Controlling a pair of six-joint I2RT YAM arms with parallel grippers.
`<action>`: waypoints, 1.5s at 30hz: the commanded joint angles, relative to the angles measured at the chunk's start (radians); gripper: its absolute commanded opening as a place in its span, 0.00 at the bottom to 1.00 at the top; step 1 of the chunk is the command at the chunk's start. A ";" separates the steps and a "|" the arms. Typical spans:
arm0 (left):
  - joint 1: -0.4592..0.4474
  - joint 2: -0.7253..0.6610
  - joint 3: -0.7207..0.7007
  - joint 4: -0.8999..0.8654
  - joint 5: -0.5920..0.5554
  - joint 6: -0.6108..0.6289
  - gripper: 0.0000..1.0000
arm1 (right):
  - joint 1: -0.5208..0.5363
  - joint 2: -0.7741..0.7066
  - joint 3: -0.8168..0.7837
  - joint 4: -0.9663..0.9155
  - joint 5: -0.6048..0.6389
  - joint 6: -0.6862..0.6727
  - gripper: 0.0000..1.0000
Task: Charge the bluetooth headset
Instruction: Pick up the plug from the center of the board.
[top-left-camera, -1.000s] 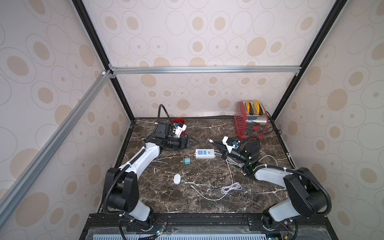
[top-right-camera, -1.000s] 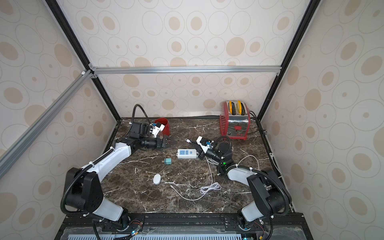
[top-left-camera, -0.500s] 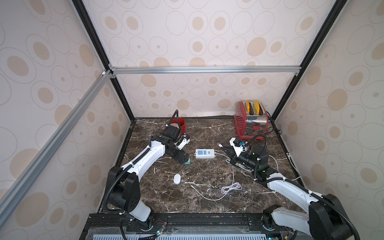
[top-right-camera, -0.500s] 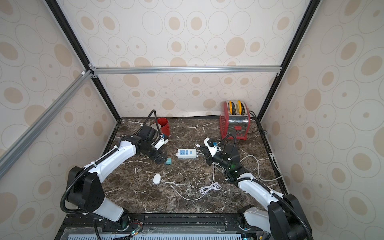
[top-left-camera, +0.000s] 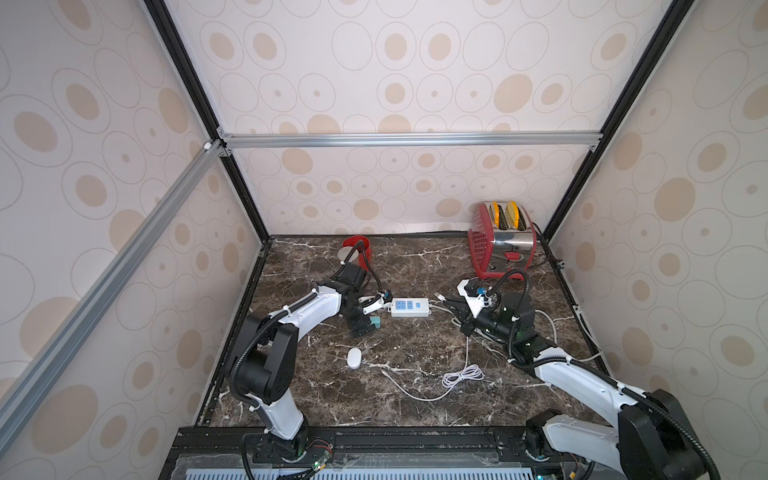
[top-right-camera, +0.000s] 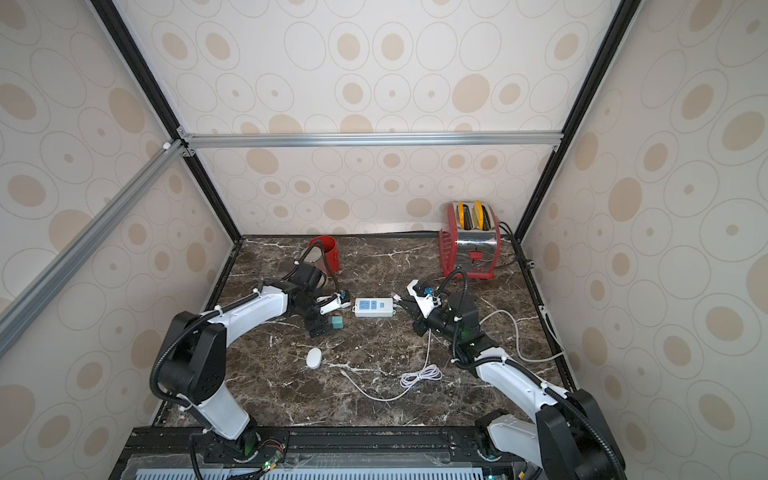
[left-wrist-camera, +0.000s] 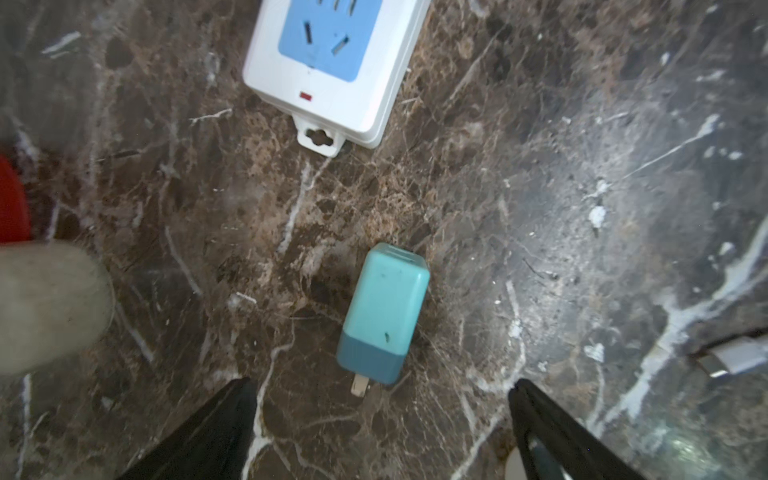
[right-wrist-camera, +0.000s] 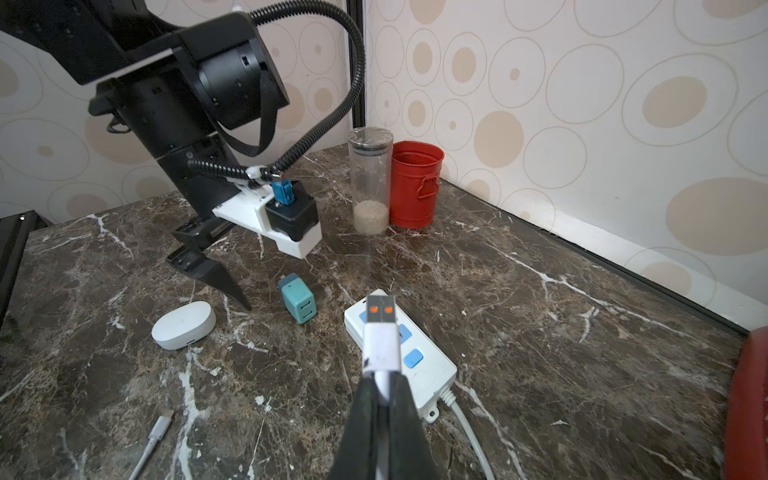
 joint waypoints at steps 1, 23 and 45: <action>-0.004 0.040 0.058 0.012 0.033 0.093 0.95 | -0.011 0.007 0.004 0.009 -0.026 -0.009 0.00; -0.006 0.053 0.009 0.044 0.077 -0.021 0.49 | -0.016 0.018 0.012 -0.014 -0.035 -0.016 0.00; -0.163 -0.049 0.007 0.105 0.006 -0.524 0.22 | -0.021 0.007 0.011 -0.013 0.022 -0.014 0.00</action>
